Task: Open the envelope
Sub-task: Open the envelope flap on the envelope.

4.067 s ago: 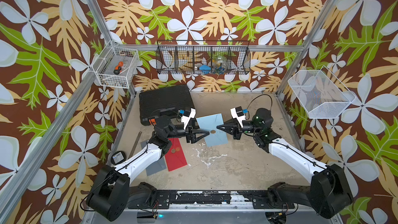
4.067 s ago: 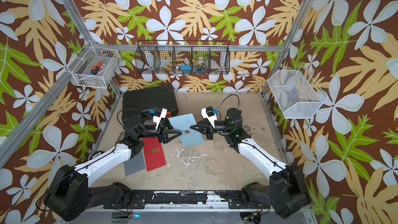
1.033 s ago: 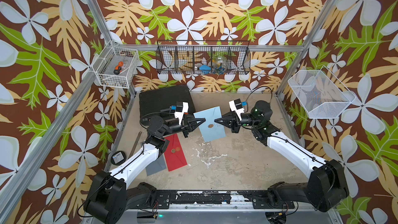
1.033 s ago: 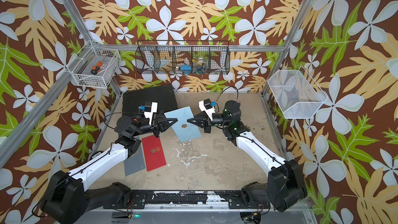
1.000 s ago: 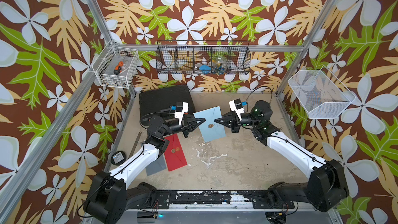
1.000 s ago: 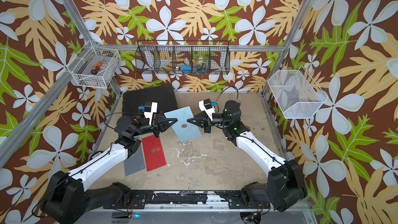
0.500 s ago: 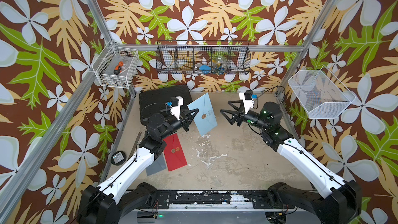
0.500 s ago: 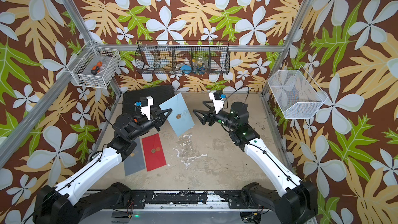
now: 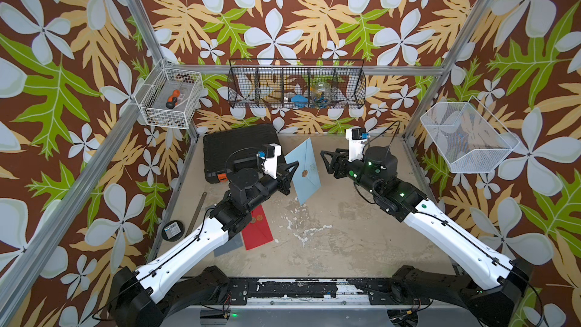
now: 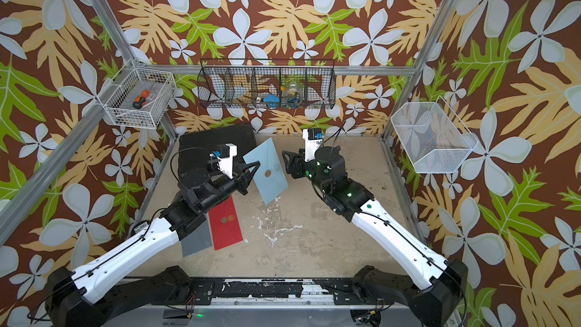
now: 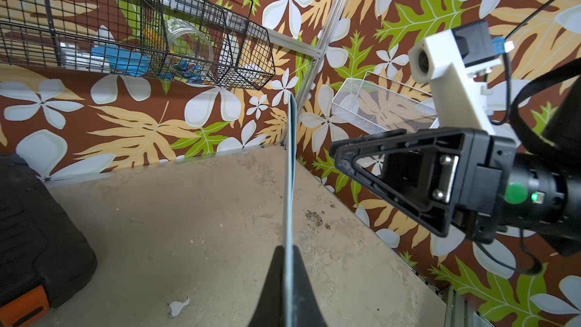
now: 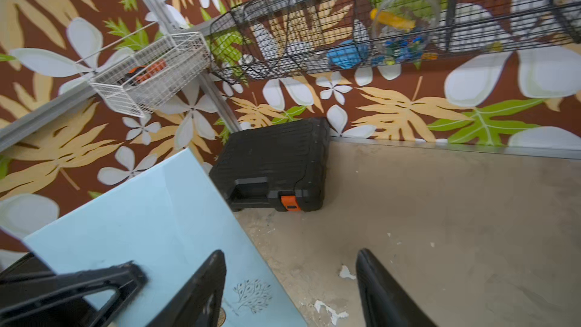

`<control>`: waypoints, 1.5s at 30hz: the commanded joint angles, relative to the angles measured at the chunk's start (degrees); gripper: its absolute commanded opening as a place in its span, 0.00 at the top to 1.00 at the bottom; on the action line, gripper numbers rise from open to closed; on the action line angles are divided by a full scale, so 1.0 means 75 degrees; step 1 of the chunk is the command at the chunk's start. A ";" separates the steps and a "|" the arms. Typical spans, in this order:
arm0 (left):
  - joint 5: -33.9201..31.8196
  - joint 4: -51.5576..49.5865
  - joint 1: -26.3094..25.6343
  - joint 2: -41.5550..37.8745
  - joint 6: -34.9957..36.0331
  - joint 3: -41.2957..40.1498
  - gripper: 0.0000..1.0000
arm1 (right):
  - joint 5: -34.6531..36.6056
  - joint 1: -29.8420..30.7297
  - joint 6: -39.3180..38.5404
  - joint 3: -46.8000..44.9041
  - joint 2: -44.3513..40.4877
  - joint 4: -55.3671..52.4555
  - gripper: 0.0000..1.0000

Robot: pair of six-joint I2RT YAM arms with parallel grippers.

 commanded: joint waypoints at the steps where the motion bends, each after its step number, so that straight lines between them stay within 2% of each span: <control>1: -0.0559 -0.0120 -0.0152 0.0067 0.0247 0.0144 1.00 | 0.1091 0.0400 0.0104 0.0217 0.0044 -0.0239 0.35; 4: -0.0670 -0.0171 -0.0239 0.0133 0.0284 0.0209 1.00 | 0.1610 0.0717 0.0058 0.0623 0.0333 -0.0599 0.35; 11: -0.0718 -0.0255 -0.0377 0.0221 0.0377 0.0335 1.00 | 0.2090 0.1203 0.0220 0.0946 0.0699 -0.0667 0.37; 22: -0.0714 -0.0268 -0.0461 0.0268 0.0414 0.0256 1.00 | 0.2173 0.1492 0.0385 0.1393 0.1134 -0.1110 0.35; 32: -0.0719 -0.0280 -0.0498 0.0268 0.0425 0.0303 1.00 | 0.3559 0.1868 0.0847 0.1798 0.1562 -0.1638 0.38; 45: -0.0796 -0.0381 -0.0550 0.0303 0.0532 0.0385 1.00 | 0.3386 0.1877 0.1257 0.1902 0.1699 -0.1829 0.39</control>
